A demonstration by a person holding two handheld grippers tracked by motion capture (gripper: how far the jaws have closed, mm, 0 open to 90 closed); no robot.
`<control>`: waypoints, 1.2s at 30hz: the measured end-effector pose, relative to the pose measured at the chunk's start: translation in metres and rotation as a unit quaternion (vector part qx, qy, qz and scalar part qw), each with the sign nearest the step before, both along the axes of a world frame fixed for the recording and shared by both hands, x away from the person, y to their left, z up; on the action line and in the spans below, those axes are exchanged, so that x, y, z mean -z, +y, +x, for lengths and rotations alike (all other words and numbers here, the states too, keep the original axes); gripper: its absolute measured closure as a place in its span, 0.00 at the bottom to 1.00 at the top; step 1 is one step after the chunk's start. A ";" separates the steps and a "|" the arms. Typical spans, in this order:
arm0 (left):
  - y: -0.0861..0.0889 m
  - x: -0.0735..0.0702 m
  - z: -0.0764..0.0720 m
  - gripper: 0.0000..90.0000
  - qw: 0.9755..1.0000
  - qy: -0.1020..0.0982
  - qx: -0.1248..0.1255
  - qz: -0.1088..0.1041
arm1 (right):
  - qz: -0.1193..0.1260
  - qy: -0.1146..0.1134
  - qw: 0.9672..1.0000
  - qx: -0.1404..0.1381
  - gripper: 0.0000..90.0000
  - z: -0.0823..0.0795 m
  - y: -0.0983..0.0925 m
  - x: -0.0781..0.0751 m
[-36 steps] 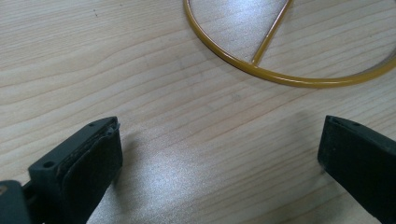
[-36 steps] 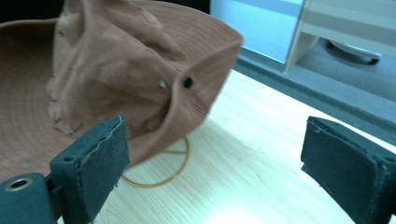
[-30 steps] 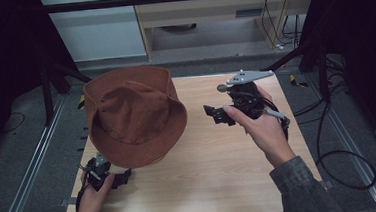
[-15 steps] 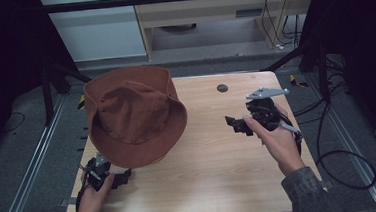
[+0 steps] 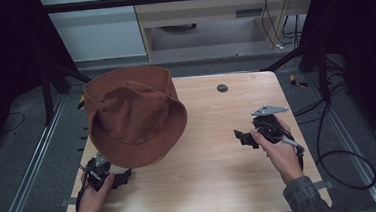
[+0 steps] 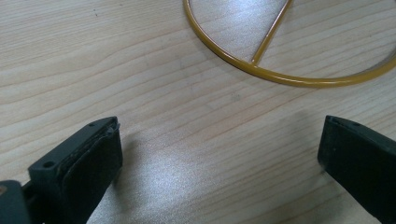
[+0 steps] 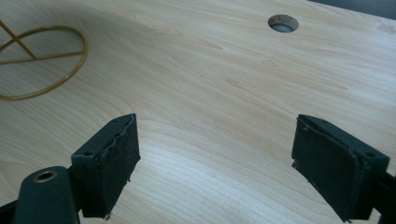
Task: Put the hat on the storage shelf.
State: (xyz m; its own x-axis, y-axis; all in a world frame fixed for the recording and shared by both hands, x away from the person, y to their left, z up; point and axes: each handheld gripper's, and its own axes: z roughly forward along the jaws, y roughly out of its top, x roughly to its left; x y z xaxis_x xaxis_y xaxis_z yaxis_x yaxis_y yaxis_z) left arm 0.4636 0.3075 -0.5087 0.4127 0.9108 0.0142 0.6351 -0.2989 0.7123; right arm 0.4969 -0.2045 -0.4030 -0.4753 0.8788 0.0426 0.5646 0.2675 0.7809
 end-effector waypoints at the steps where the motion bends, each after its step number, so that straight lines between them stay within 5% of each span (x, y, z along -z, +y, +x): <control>1: 0.000 0.000 0.000 0.00 1.000 0.000 0.000 0.000 | -0.004 -0.002 1.000 -0.002 0.17 0.000 0.000 0.002; 25: 0.001 0.000 0.000 0.00 1.000 0.002 0.003 0.004 | -0.009 0.028 1.000 -0.001 0.17 0.000 0.008 0.067; 36: 0.000 0.000 0.000 0.00 1.000 0.001 0.002 0.001 | 0.003 0.037 0.999 -0.002 0.17 0.001 0.020 0.085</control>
